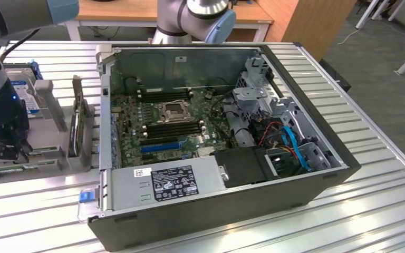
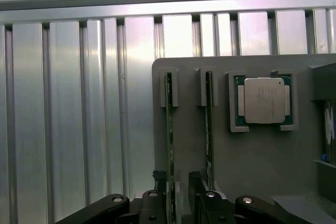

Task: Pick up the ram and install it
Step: 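Pick up the ram and move it above insertion slot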

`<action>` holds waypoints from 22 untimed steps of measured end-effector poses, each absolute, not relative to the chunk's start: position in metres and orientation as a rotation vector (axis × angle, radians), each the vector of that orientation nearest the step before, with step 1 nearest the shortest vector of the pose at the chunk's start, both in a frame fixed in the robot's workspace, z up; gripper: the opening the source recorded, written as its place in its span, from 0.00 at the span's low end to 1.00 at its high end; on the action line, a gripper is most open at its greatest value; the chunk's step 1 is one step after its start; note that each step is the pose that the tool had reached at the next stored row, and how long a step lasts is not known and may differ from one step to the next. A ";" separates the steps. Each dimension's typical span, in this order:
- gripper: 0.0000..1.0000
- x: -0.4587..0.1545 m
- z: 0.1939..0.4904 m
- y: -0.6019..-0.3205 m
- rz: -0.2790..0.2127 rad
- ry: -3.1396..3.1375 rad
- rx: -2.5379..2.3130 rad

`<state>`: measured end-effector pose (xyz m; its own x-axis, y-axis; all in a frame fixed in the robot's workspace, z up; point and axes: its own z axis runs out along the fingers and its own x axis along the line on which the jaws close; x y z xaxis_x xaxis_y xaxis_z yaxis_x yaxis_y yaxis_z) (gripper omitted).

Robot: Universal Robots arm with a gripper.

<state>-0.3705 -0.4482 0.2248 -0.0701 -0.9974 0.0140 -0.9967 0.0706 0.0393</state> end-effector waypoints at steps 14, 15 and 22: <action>0.31 -0.370 0.214 -0.448 -0.030 -2.271 2.117; 0.31 -0.370 0.213 -0.448 -0.030 -2.271 2.117; 0.31 -0.370 0.208 -0.448 -0.030 -2.271 2.117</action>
